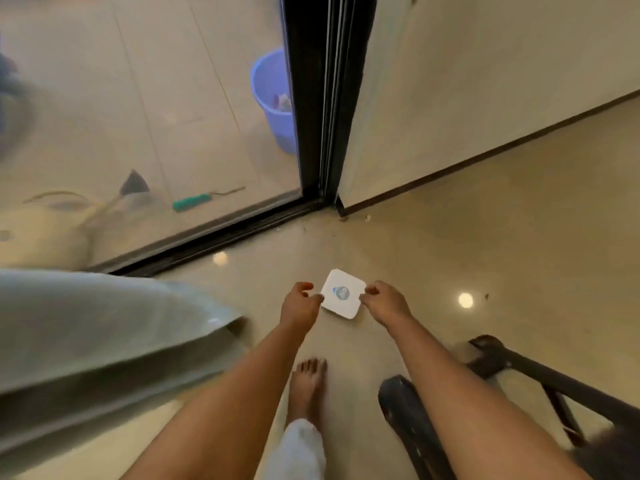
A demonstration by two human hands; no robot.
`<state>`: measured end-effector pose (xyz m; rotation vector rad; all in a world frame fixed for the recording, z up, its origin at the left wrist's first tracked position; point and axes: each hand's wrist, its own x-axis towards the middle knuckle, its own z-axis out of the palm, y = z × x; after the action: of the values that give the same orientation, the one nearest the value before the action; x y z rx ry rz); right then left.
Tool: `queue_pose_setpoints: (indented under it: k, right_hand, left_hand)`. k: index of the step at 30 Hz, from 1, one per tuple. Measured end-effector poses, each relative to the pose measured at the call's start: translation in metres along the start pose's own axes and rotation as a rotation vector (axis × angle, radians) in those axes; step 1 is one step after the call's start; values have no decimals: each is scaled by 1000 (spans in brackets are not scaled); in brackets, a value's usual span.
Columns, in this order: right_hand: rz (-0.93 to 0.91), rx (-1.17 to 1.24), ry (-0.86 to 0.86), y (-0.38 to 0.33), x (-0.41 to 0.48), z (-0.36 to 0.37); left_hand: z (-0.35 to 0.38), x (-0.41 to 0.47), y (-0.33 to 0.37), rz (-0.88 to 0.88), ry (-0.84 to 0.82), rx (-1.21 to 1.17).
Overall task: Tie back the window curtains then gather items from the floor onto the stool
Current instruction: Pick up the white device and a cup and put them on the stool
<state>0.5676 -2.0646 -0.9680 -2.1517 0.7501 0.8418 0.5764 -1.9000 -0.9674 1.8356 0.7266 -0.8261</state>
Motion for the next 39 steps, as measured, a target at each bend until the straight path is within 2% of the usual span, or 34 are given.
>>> queue_pose_setpoints:
  k: [4, 8, 10, 14, 18, 20, 22, 25, 27, 33, 35, 39]
  right_hand:
    - [-33, -243, -23, 10, 108, 36]
    - [-91, -397, -23, 25, 180, 75]
    - [-108, -443, -50, 38, 203, 95]
    - [-33, -447, -102, 63, 229, 117]
    - [88, -305, -62, 78, 220, 127]
    - [239, -77, -109, 90, 206, 134]
    - [394, 254, -159, 100, 185, 138]
    - [519, 526, -194, 107, 152, 148]
    - [534, 564, -174, 110, 139, 157]
    - [535, 666, -115, 115, 144, 184]
    - [510, 665, -55, 122, 148, 194]
    - [491, 825, 15, 124, 141, 204]
  left_hand:
    - [31, 110, -26, -137, -55, 84]
    - [53, 168, -72, -518, -246, 96]
    - [66, 186, -97, -596, -306, 26]
    - [97, 207, -117, -528, -216, -336]
    - [105, 205, -121, -450, -171, -477]
    - [97, 200, -121, -407, -181, -456]
    - [87, 196, -124, -381, -197, -368]
    - [72, 183, -130, -295, -272, -107]
    - [67, 178, -139, -232, -282, -24]
    - [78, 189, -167, -102, -207, 1]
    - [81, 198, -176, -96, -188, -18]
    - [71, 187, -179, -136, -214, -141]
